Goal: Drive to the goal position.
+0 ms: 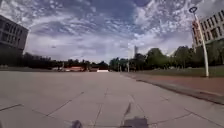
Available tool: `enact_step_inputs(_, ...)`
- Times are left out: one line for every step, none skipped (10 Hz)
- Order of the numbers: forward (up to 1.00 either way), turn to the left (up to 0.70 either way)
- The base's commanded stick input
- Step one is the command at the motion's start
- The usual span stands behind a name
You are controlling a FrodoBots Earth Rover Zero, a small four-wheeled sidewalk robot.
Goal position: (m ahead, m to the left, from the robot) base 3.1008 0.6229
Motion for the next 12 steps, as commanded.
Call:
enact_step_inputs(0.70,0.00)
enact_step_inputs(0.70,0.00)
enact_step_inputs(0.70,0.00)
enact_step_inputs(0.70,0.00)
enact_step_inputs(0.70,0.00)
enact_step_inputs(0.70,0.00)
enact_step_inputs(0.70,0.00)
enact_step_inputs(0.70,0.00)
enact_step_inputs(0.70,0.00)
enact_step_inputs(0.70,0.00)
enact_step_inputs(0.70,0.00)
enact_step_inputs(0.70,0.00)
